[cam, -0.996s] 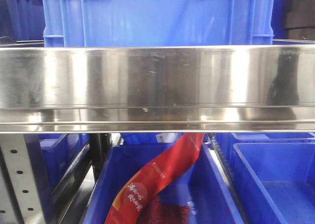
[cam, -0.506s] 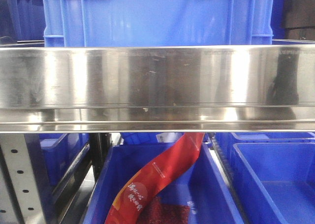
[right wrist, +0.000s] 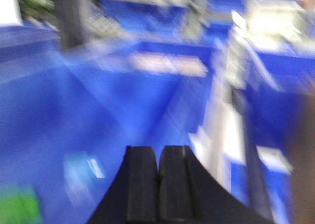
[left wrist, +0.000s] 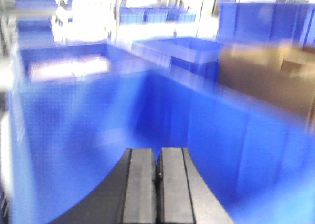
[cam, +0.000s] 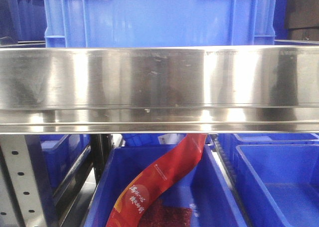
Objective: Grab block from conveyor and place in blue bin
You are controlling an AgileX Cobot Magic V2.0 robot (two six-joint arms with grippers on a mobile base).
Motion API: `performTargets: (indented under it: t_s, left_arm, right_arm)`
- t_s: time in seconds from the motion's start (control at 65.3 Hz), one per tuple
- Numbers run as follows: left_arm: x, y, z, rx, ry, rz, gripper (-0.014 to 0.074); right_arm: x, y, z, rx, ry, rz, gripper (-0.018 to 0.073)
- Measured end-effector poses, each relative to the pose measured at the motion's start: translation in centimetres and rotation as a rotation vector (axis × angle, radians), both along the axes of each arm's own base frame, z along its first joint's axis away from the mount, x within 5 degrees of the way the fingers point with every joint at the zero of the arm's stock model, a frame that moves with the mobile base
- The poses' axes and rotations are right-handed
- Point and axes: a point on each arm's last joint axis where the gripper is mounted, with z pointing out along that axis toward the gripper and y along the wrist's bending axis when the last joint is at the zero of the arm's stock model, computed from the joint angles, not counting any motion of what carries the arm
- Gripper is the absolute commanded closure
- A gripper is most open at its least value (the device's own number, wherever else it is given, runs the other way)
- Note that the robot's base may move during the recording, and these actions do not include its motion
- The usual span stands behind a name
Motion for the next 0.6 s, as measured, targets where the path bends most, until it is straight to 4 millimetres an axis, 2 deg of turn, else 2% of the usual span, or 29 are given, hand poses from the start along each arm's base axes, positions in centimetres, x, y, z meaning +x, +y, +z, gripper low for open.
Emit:
performTargets:
  t_s: [0.199, 0.414, 0.598]
  left_arm:
    - [-3.9, 3.0, -4.2, -0.033, 0.076, 0.046, 0.0707]
    - [-8.0, 6.8, -7.5, -0.068, 0.087, 0.149, 0.0707]
    - [-10.8, 8.3, -9.0, -0.089, 0.047, 0.181, 0.0707]
  right_arm:
    - [-5.5, -1.9, -2.9, 0.008, -0.027, -0.023, 0.0721]
    - [-10.5, -3.1, -6.2, 0.022, -0.080, -0.024, 0.0721]
    - [-13.9, -3.9, -6.6, 0.047, -0.179, -0.023, 0.0721]
